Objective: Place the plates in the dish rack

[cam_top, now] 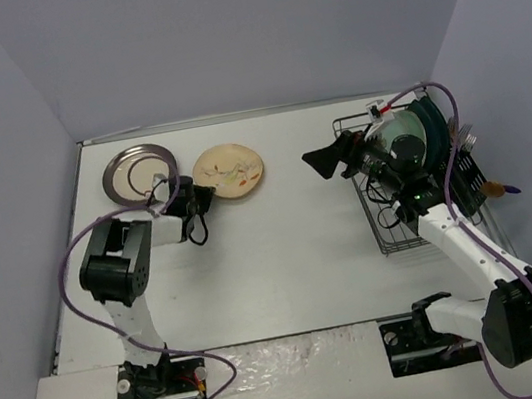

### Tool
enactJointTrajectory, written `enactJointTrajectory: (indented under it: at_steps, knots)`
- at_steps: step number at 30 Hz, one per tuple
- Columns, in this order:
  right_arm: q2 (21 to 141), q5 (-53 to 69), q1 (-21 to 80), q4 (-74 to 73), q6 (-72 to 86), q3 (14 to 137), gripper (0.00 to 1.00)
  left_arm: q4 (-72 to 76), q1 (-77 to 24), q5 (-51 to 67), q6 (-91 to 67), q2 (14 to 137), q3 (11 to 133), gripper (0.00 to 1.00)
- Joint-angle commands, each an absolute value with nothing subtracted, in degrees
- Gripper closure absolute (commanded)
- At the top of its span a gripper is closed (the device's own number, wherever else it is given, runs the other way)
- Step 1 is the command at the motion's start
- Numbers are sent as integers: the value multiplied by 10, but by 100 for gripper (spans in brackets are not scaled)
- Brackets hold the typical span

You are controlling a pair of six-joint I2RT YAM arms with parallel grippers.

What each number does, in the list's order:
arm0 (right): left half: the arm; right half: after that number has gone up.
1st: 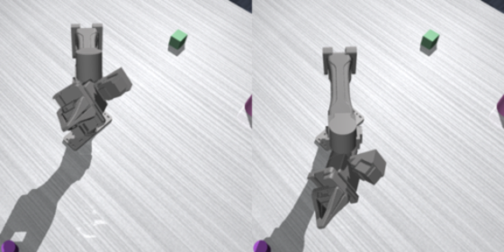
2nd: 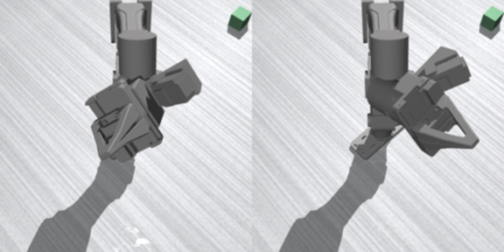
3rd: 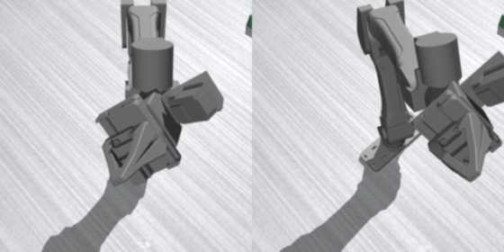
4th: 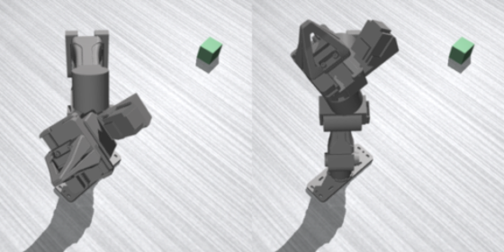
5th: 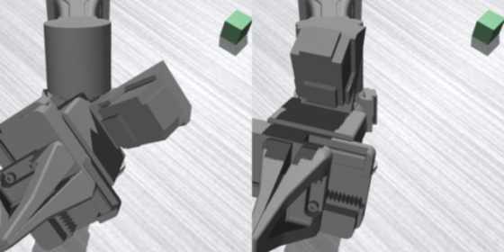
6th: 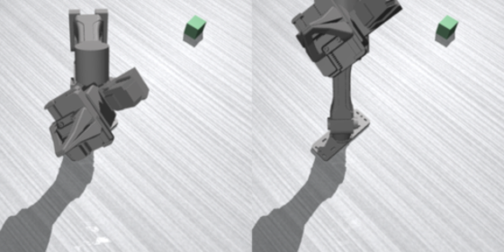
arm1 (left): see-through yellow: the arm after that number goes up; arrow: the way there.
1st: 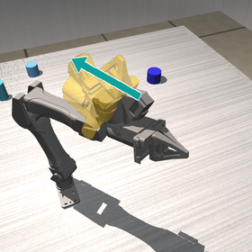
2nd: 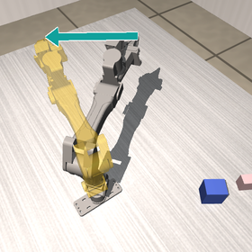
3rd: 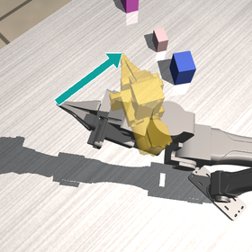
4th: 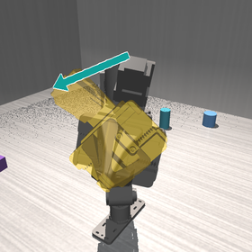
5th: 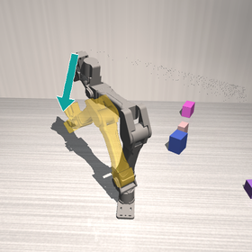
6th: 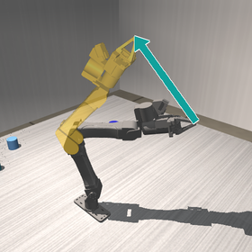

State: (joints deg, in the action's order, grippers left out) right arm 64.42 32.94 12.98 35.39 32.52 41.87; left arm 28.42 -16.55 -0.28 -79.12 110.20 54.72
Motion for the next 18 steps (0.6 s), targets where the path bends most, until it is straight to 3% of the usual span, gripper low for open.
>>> enactJointTrajectory:
  at_steps: [1, 9, 18]
  knots:
    - [665, 350, 148, 372, 330, 436, 0, 324, -186, 0, -724, 937, 468, 100]
    - [717, 352, 180, 357, 348, 435, 0, 335, -193, 71, -706, 734, 349, 100]
    - [789, 376, 210, 330, 332, 478, 0, 225, -198, 119, -656, 533, 341, 100]
